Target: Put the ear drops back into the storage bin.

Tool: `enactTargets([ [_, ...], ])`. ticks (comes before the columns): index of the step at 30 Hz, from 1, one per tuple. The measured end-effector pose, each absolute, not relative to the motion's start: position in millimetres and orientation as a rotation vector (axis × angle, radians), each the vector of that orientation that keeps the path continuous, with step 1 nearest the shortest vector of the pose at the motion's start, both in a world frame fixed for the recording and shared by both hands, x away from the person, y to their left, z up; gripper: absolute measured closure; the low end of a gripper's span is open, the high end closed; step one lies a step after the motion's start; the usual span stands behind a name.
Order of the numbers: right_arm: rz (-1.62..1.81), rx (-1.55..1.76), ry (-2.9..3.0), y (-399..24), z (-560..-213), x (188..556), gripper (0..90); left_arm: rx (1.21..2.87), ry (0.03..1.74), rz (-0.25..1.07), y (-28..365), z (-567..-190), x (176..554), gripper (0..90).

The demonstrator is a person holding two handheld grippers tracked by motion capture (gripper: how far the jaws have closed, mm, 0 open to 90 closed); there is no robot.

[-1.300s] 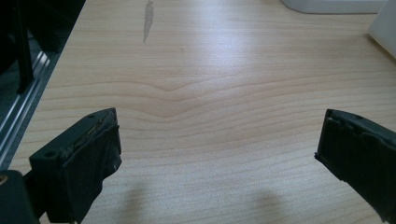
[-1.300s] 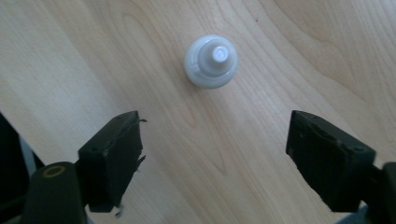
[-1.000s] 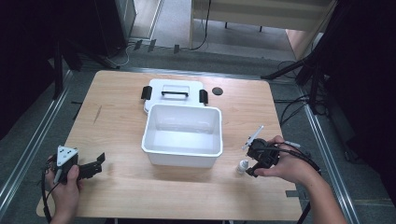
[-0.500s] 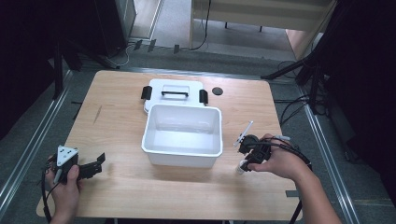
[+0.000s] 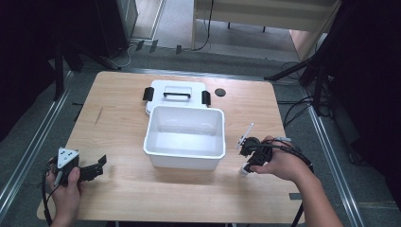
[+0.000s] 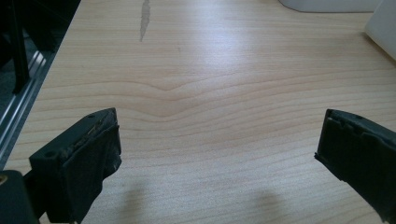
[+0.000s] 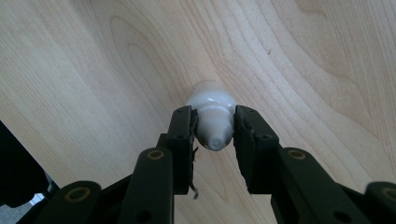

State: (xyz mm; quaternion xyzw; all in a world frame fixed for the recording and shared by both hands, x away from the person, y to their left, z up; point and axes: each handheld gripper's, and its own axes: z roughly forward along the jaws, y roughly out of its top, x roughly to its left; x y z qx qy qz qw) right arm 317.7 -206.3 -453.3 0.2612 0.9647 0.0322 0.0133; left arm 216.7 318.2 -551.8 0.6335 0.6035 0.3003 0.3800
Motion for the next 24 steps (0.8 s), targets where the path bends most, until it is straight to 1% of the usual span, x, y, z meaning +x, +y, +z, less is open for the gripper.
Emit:
enactTargets([
  [6, 0.096, 0.736, 3.018, -206, -453, 315, 72.2, 1.617, 1.54, 0.769, 318, -552, 217, 0.1],
  [12, 0.1, 0.666, 3.055, -201, -445, 313, 72.4, 1.618, 1.54, 0.767, 318, -552, 217, 0.1],
  [24, 0.162, 0.617, 3.019, -196, -404, 315, 72.4, 1.616, 1.54, 0.768, 318, -552, 217, 0.1],
])
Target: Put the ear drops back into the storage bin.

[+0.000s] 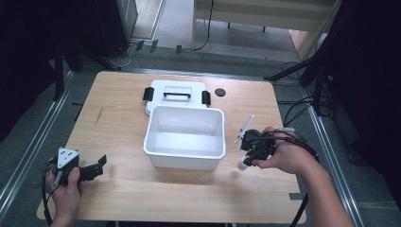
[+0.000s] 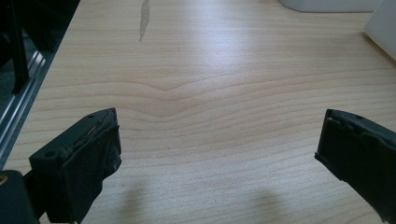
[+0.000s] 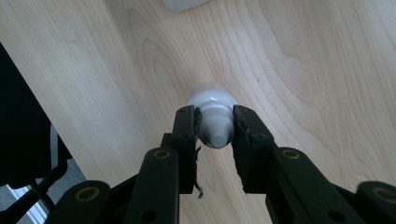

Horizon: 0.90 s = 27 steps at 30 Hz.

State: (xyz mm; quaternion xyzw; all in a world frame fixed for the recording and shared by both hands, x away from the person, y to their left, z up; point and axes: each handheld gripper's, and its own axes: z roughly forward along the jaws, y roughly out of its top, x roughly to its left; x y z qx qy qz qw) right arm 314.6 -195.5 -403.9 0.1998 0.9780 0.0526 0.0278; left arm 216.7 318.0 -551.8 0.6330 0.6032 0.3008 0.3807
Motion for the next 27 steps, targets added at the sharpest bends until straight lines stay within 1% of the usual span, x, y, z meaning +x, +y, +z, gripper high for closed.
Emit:
enactTargets([
  [15, 0.211, 0.535, 3.004, -179, -349, 313, 72.3, 1.615, 1.532, 0.799, 317, -551, 215, 0.1],
  [27, 0.218, 0.514, 2.998, -166, -321, 313, 72.4, 1.62, 1.529, 0.816, 315, -551, 214, 0.1],
])
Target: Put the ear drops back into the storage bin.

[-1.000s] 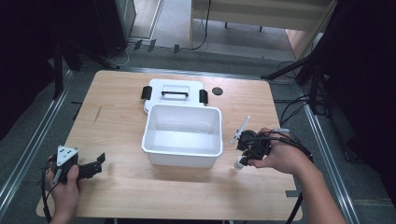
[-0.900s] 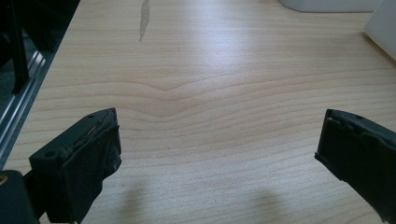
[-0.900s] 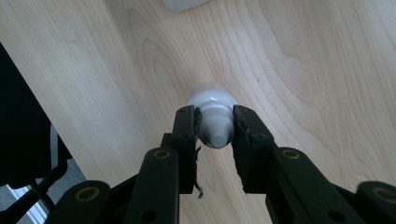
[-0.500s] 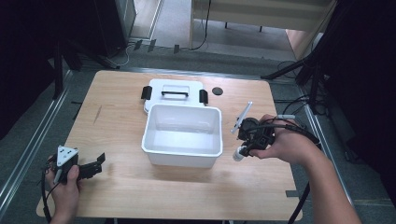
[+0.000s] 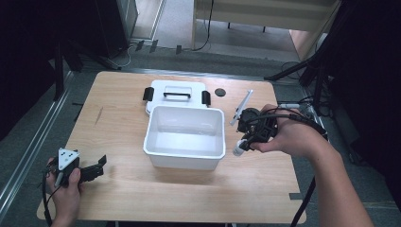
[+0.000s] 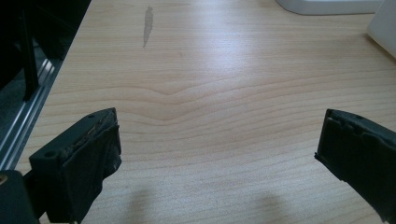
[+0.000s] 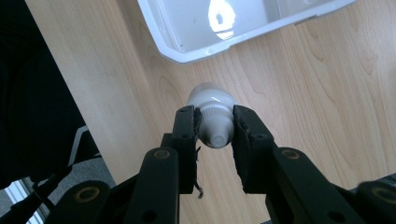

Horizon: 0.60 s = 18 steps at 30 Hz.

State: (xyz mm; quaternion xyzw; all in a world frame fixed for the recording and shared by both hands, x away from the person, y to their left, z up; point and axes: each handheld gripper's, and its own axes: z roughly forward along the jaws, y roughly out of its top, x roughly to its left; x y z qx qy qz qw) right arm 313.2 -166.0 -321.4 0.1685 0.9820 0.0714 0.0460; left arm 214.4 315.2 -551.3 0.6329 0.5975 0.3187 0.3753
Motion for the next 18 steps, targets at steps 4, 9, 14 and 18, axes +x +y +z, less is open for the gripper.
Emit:
enactTargets([
  [4, 0.206, 0.488, 3.0, -160, -315, 313, 72.4, 1.621, 1.528, 0.817, 315, -551, 215, 0.1],
  [9, 0.225, 0.463, 2.992, -151, -309, 314, 72.4, 1.619, 1.528, 0.816, 315, -551, 215, 0.1],
  [14, 0.231, 0.434, 2.994, -139, -306, 315, 72.4, 1.623, 1.528, 0.813, 315, -551, 214, 0.1],
  [18, 0.227, 0.399, 3.006, -127, -307, 316, 72.5, 1.621, 1.527, 0.812, 315, -551, 214, 0.1],
])
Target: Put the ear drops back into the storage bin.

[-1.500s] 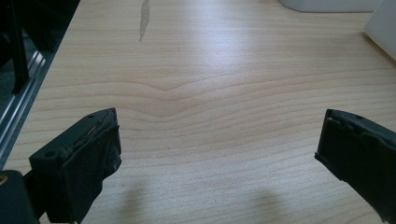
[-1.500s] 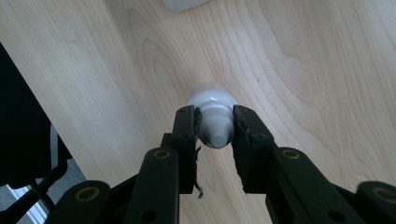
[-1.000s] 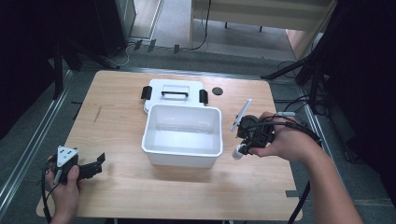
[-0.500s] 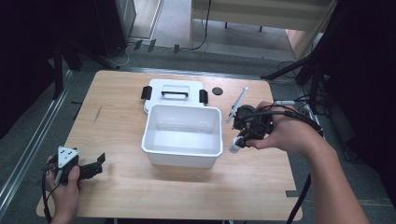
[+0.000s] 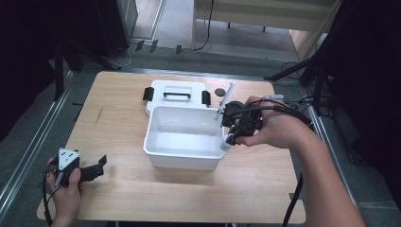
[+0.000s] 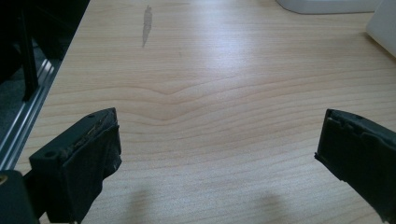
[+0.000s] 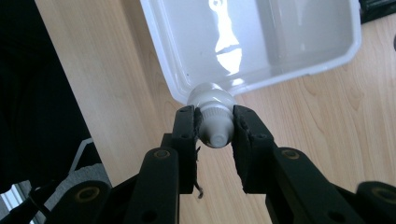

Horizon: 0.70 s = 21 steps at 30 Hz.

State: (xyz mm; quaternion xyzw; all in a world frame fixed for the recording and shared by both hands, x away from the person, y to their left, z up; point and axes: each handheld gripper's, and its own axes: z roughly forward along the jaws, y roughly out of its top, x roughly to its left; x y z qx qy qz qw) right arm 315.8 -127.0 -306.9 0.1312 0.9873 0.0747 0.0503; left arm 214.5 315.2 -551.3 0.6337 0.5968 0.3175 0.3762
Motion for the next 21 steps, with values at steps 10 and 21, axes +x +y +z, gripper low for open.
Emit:
enactTargets([
  [10, 0.2, 0.337, 3.04, -104, -320, 322, 72.5, 1.619, 1.526, 0.808, 315, -551, 215, 0.1],
  [21, 0.135, 0.327, 3.08, -100, -341, 328, 72.5, 1.621, 1.524, 0.808, 315, -551, 215, 0.1],
])
